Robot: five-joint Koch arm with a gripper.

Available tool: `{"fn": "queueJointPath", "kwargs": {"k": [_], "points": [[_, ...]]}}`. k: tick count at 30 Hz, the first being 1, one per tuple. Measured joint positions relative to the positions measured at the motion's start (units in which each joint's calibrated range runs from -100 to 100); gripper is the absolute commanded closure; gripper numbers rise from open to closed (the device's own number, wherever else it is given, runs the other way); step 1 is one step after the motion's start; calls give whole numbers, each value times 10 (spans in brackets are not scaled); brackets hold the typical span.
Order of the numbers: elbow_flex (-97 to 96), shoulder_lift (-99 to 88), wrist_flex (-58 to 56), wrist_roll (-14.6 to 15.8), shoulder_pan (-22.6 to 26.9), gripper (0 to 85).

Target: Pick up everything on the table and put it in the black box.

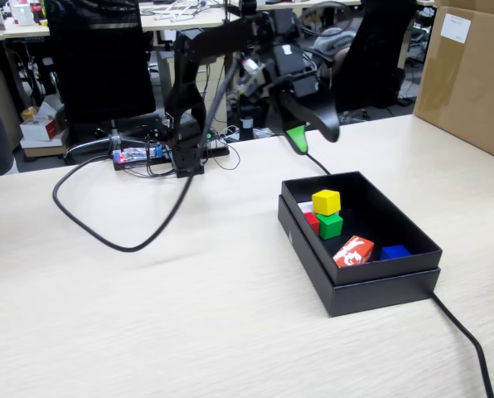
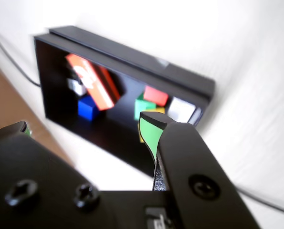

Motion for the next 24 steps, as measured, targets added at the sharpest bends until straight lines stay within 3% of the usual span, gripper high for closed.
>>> {"fn": "queueJointPath", "kwargs": {"k": [7, 15, 20, 24], "points": [[-194, -150, 118, -63, -104, 388], [-592, -352, 334, -108, -147, 358], [-777, -467, 364, -105, -147, 366], [-907, -540, 485, -105, -147, 375]]}}
